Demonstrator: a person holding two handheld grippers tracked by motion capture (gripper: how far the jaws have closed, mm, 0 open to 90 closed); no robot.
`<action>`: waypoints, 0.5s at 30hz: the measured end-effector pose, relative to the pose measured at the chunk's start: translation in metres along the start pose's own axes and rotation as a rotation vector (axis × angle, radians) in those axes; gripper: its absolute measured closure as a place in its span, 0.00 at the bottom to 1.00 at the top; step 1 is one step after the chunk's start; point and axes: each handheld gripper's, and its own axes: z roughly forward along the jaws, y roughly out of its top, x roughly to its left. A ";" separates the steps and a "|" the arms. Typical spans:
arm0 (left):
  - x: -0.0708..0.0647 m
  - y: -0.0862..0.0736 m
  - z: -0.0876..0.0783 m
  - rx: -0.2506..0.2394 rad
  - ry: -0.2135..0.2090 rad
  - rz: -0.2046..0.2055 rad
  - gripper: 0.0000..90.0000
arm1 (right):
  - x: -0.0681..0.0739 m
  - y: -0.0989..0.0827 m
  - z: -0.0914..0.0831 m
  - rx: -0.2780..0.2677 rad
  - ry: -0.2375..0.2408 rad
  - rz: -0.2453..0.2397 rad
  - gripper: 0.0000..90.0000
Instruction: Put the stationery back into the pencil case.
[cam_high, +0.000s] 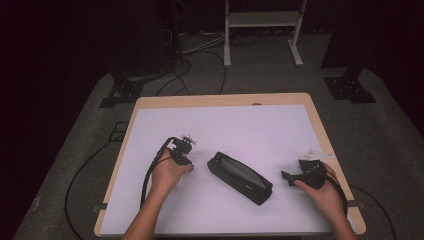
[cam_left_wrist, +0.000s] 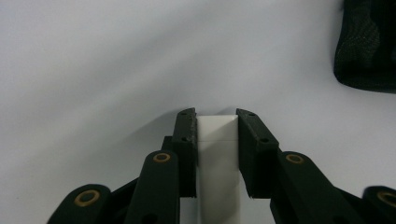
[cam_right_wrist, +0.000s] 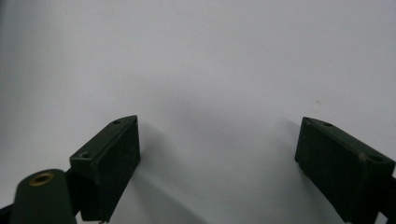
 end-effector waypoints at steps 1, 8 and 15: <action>0.000 0.000 0.000 0.002 0.002 0.002 0.79 | 0.000 0.000 0.000 0.000 0.000 0.000 0.14; 0.000 0.001 0.000 0.008 -0.003 0.004 0.79 | 0.000 0.000 0.000 0.000 0.000 0.000 0.14; 0.001 0.000 -0.003 -0.033 -0.015 0.021 0.79 | 0.000 0.000 0.000 0.000 0.000 0.000 0.14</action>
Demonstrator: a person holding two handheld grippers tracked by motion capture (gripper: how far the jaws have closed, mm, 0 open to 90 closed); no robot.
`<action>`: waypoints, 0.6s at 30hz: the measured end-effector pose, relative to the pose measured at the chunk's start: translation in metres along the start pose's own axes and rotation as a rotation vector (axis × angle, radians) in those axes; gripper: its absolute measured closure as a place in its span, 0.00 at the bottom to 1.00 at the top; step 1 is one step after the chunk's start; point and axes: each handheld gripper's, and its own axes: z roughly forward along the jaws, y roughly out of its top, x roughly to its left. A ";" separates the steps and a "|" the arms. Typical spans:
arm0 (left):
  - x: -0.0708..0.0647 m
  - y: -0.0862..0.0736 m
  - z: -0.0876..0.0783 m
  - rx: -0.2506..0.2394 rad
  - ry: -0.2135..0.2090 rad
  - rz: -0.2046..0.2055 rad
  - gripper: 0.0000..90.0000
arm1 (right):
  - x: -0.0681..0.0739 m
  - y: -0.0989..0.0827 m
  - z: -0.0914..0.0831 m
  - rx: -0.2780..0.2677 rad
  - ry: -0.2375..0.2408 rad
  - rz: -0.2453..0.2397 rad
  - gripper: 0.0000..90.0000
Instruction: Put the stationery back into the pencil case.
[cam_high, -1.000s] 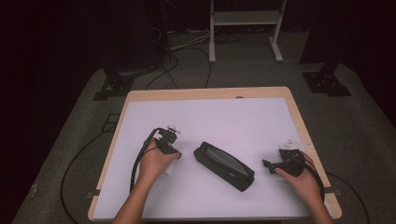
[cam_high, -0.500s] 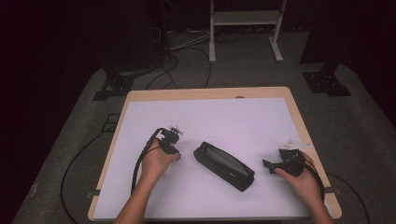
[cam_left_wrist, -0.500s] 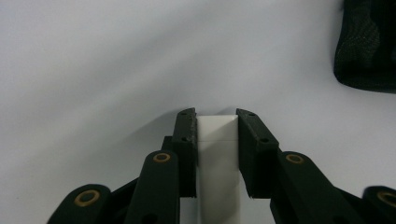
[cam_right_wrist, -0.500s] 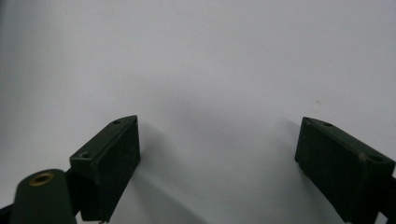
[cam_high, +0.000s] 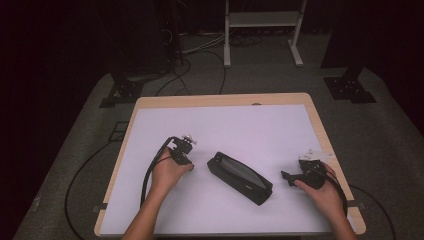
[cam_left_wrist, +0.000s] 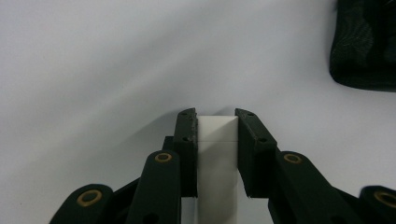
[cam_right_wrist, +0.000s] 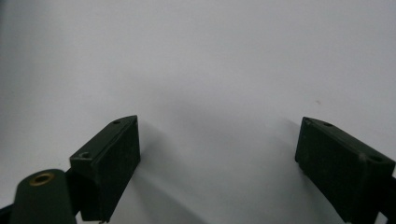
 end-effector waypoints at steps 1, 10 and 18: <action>0.000 0.000 -0.002 -0.014 -0.008 -0.008 0.79 | 0.000 0.000 0.000 0.000 0.000 0.000 0.14; 0.005 -0.004 -0.018 -0.131 -0.052 -0.003 0.79 | 0.000 0.000 0.000 0.000 0.000 0.000 0.14; 0.004 -0.008 -0.031 -0.235 -0.110 0.016 0.79 | 0.000 0.000 0.000 0.000 0.000 0.000 0.14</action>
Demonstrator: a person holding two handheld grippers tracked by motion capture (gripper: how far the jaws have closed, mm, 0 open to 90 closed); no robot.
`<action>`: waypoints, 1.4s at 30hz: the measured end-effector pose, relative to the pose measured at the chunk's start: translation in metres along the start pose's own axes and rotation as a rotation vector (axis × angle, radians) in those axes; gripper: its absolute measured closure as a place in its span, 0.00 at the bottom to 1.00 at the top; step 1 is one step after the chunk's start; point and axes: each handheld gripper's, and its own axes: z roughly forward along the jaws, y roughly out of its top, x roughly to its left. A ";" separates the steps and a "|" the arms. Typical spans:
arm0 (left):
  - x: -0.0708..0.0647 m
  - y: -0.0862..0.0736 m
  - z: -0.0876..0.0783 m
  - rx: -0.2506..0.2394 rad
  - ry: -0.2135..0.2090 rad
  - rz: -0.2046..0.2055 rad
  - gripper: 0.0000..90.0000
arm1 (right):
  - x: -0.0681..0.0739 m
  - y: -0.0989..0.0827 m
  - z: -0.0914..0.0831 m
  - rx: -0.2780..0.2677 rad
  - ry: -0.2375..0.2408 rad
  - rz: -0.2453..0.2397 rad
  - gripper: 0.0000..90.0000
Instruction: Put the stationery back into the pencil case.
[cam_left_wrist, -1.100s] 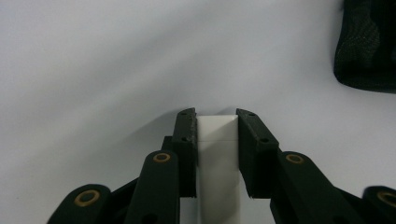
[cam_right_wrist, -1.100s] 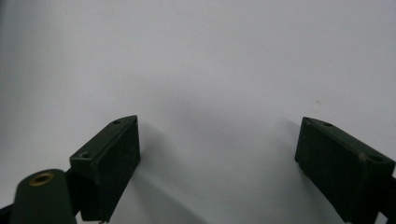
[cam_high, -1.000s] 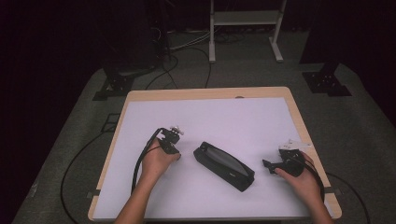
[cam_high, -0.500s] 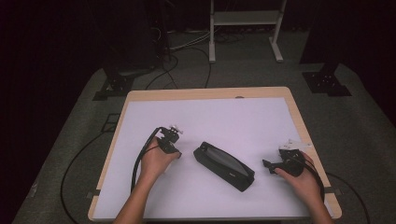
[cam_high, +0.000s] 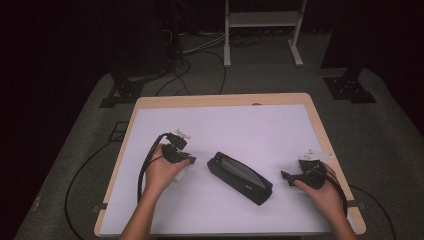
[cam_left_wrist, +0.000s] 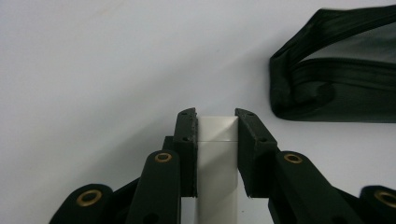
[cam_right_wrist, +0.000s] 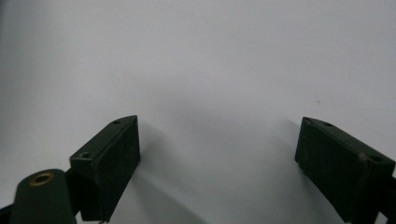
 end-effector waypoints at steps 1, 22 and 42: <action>-0.001 0.000 -0.001 -0.015 -0.006 0.005 0.79 | 0.000 0.000 0.000 0.000 0.000 0.000 0.14; 0.002 -0.011 -0.022 -0.329 -0.125 0.069 0.79 | 0.000 0.000 0.000 0.000 0.000 0.000 0.14; -0.014 0.001 -0.032 -0.505 -0.264 0.134 0.79 | 0.000 0.000 0.000 0.000 0.000 0.001 0.14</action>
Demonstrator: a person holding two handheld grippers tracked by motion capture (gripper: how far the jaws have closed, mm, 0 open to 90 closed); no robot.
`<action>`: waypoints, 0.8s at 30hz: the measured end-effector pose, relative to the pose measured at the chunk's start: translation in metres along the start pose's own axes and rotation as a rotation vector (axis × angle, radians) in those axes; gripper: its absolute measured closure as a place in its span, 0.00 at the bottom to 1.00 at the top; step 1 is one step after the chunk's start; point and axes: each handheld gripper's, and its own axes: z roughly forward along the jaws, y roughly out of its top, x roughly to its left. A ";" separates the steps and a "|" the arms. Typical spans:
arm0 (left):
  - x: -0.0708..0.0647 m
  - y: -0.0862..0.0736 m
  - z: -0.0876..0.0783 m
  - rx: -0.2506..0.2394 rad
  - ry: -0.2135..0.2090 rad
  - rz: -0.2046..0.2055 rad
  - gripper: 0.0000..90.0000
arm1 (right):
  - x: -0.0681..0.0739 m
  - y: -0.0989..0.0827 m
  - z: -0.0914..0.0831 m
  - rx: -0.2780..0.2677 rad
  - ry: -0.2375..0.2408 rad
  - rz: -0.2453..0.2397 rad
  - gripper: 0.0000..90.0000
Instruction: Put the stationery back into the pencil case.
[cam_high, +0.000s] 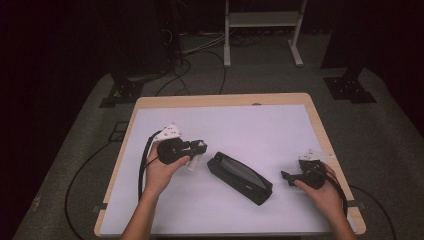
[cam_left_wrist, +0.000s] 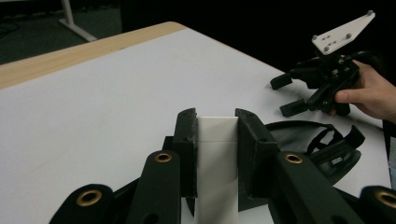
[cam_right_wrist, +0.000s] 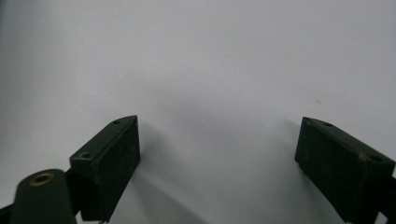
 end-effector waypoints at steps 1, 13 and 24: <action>-0.001 0.001 0.000 -0.001 -0.004 0.004 0.79 | 0.000 0.000 0.000 0.000 0.000 0.000 0.14; -0.010 0.012 0.010 -0.047 -0.055 0.023 0.79 | 0.000 0.000 0.000 0.000 0.000 -0.001 0.14; -0.019 0.020 0.023 -0.074 -0.094 0.045 0.79 | 0.000 0.000 0.000 0.000 0.000 -0.001 0.14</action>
